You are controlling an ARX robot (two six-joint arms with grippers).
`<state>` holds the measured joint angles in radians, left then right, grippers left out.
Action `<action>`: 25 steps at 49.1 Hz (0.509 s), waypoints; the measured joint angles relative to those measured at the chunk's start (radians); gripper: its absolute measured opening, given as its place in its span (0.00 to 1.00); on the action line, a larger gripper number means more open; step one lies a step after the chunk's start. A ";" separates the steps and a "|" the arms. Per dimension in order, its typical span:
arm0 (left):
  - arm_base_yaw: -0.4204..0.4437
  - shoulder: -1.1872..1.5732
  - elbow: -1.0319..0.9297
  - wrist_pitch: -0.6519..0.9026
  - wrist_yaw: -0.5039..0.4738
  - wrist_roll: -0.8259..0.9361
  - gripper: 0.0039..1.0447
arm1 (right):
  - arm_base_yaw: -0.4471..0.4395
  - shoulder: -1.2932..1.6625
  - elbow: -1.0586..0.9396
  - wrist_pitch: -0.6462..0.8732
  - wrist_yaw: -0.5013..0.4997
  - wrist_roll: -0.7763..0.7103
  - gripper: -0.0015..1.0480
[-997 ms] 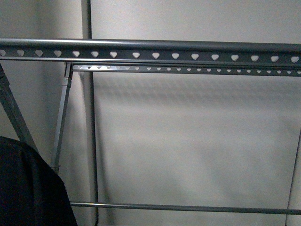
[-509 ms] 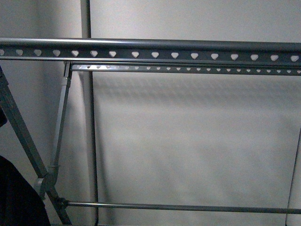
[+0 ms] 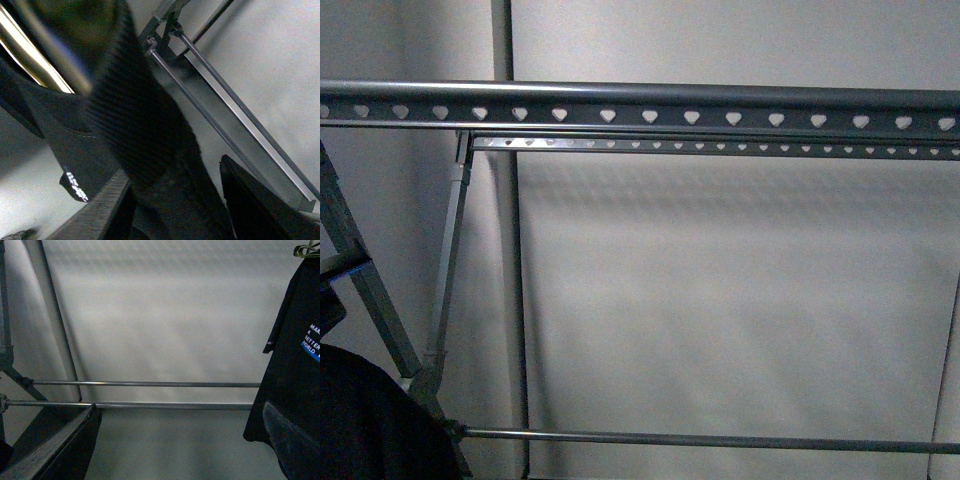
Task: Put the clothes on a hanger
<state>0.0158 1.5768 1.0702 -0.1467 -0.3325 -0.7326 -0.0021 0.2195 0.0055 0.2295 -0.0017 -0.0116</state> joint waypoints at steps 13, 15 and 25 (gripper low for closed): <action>0.041 -0.048 0.000 -0.032 0.085 0.005 0.06 | 0.000 0.000 0.000 0.000 0.000 0.000 0.93; 0.048 -0.067 0.000 -0.039 0.118 0.006 0.03 | 0.000 0.000 0.000 0.000 0.000 0.000 0.93; 0.053 -0.195 -0.012 -0.092 0.252 0.077 0.04 | 0.000 0.000 0.000 0.000 0.000 0.000 0.93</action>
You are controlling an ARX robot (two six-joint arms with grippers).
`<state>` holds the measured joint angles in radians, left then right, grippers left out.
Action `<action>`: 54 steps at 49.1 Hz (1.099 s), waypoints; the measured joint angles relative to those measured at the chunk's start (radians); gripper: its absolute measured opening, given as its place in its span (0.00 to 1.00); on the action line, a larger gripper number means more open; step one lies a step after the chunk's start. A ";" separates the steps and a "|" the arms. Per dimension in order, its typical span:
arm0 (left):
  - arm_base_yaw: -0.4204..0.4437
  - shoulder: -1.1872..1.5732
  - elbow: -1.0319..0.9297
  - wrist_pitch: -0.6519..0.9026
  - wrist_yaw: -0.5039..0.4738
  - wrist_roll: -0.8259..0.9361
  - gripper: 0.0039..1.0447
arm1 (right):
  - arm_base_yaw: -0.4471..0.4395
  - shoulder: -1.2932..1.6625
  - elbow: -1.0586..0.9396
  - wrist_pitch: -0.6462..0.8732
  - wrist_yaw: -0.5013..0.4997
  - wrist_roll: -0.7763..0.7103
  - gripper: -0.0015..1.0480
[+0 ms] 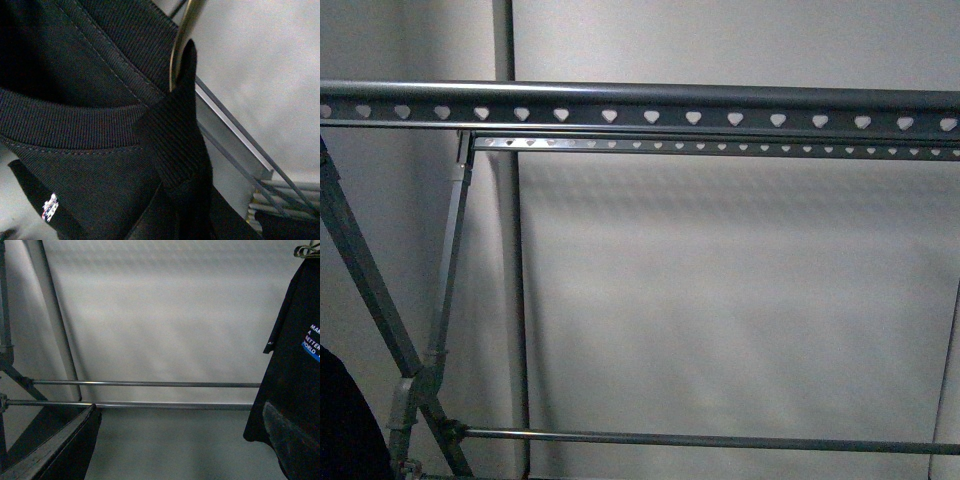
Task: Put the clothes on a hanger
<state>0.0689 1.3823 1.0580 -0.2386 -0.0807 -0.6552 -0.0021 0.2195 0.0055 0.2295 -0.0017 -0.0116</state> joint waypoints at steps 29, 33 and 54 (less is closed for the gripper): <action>-0.132 -0.029 0.188 -0.311 0.856 1.095 0.04 | 0.000 0.000 0.000 0.000 0.000 0.000 0.93; -0.105 0.037 0.241 -0.349 0.889 1.268 0.04 | 0.000 0.000 0.000 0.000 0.000 0.000 0.93; -0.124 0.213 0.271 0.097 0.929 2.057 0.04 | 0.000 0.000 0.000 0.000 0.000 0.000 0.93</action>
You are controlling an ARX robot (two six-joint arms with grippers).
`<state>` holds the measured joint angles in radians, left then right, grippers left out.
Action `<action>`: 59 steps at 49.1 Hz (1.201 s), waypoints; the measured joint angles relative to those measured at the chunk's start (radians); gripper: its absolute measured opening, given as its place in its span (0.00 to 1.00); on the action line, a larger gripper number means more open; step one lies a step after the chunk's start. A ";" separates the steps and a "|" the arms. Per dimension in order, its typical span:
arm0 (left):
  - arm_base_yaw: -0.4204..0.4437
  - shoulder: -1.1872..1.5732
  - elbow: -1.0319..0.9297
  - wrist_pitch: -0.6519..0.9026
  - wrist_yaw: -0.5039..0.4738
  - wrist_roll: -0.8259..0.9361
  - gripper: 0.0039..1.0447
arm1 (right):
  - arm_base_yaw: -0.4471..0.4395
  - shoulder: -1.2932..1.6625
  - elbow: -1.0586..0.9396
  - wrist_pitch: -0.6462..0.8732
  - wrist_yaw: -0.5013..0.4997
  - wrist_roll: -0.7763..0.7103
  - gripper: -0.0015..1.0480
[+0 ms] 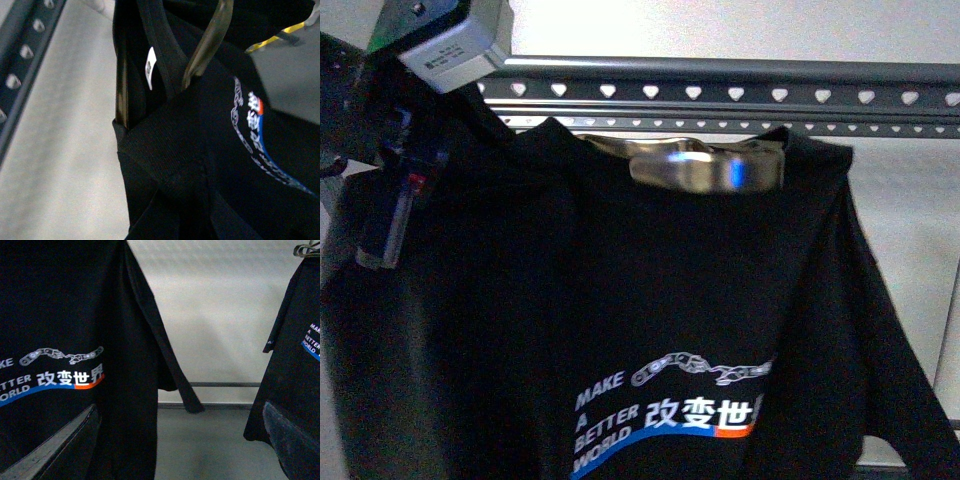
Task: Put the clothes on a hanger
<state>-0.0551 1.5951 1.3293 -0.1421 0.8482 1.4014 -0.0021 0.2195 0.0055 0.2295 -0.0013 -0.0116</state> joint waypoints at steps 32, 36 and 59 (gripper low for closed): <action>-0.010 -0.001 -0.013 0.016 0.000 0.070 0.04 | -0.354 0.759 0.547 -0.058 -0.900 -0.618 0.93; -0.008 -0.002 -0.013 0.016 -0.001 0.071 0.04 | -0.334 0.880 0.695 -0.164 -0.899 -0.877 0.93; -0.010 -0.002 -0.013 0.016 -0.002 0.072 0.04 | 0.041 1.255 1.225 -0.315 -0.603 -1.484 0.93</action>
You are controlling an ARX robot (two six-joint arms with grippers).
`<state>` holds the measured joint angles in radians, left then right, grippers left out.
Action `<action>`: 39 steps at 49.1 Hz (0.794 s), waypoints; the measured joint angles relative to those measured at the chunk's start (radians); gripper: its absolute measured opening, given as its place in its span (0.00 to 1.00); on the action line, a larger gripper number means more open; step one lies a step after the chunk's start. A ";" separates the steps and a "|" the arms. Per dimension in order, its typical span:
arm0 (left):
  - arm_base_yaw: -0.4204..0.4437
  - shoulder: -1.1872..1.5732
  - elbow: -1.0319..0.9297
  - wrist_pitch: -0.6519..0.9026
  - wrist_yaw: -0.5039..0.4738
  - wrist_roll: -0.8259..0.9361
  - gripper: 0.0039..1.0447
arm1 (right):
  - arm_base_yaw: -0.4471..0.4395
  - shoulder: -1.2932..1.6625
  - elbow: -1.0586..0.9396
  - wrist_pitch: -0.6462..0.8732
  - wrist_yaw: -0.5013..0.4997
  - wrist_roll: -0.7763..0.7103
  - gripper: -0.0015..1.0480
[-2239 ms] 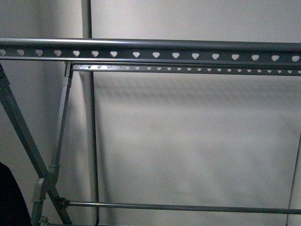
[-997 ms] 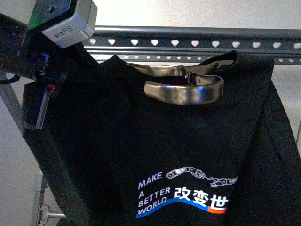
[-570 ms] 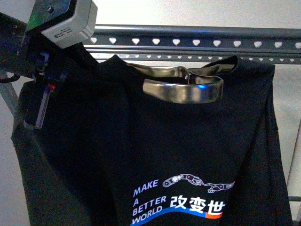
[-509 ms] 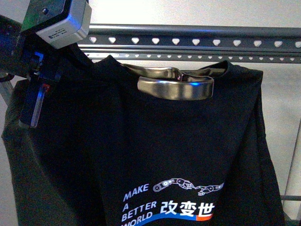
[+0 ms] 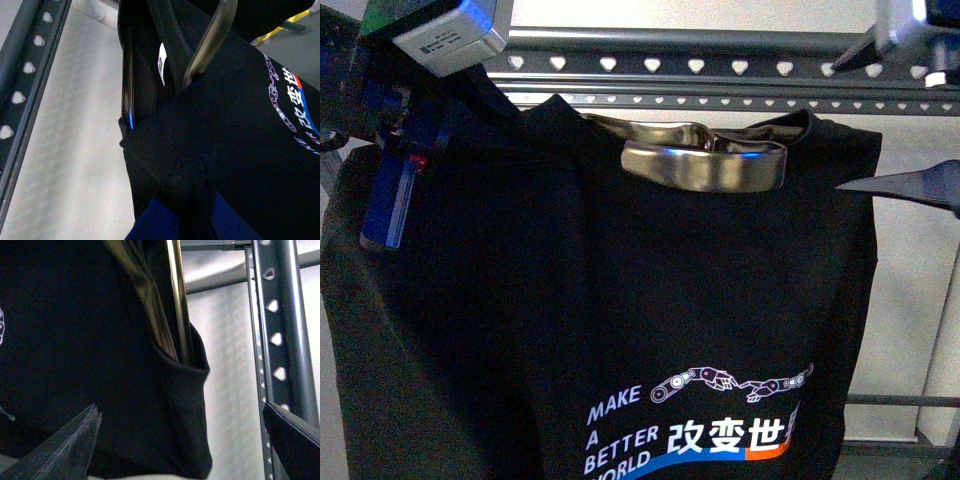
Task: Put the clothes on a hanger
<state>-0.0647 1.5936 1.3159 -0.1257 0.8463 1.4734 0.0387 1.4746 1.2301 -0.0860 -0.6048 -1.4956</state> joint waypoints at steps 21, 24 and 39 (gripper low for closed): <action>0.000 0.000 0.000 0.000 0.001 0.003 0.04 | 0.039 0.170 0.101 0.013 0.103 0.088 0.38; 0.000 0.000 0.000 0.000 0.001 0.004 0.04 | 0.038 0.171 0.101 0.017 0.101 0.102 0.26; 0.000 -0.004 0.000 0.004 0.011 0.013 0.29 | -0.007 0.141 -0.020 0.069 0.027 0.109 0.03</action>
<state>-0.0650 1.5898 1.3159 -0.1215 0.8574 1.4864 0.0319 1.6154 1.2102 -0.0170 -0.5777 -1.3861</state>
